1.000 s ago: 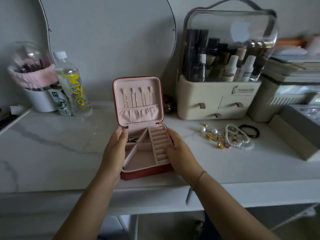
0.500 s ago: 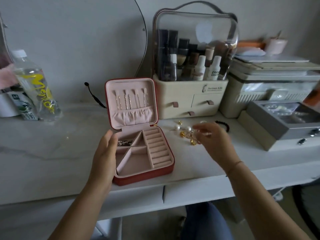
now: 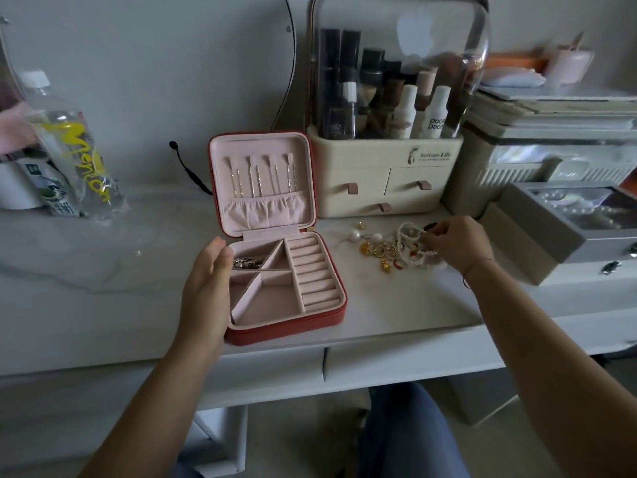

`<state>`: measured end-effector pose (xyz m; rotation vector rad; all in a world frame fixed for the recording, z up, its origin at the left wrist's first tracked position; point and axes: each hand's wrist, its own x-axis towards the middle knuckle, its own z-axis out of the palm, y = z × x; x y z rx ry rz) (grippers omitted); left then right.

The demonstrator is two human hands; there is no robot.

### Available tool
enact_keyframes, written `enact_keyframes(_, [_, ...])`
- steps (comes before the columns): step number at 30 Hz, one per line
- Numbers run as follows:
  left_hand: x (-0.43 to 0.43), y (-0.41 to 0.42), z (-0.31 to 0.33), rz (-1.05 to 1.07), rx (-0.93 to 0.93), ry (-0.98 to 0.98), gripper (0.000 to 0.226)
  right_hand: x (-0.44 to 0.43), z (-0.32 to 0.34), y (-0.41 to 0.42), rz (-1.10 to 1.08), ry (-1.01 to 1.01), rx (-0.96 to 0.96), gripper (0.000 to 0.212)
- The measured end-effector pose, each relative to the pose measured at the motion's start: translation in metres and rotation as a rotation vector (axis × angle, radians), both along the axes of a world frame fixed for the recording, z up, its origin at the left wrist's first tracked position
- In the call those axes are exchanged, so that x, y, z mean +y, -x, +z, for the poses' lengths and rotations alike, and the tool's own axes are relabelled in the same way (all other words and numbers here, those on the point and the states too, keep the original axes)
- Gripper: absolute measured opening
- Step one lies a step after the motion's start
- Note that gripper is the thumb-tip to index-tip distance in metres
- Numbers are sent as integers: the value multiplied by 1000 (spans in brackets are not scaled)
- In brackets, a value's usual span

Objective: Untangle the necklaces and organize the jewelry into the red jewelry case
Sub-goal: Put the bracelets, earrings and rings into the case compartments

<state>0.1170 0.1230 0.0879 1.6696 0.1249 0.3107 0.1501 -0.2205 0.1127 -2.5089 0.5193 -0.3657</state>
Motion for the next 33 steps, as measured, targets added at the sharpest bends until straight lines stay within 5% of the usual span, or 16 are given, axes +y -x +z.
enact_keyframes(5, [0,1,1,2,10,15,41,4,10,1,38,13,-111,21])
enact_keyframes(12, [2,-10,11,-13,37,41,40,15,74,6,184,-321,-398,14])
enact_keyframes(21, [-16,-18,44,-128,-122,-72,37,34,140,8,407,-482,-596,15])
enact_keyframes(29, [-66,-17,99,-550,-242,-232,75,110,165,23,750,-708,-398,16])
enact_keyframes(33, [-72,-9,102,-406,-268,-420,38,139,150,26,757,-756,-317,14])
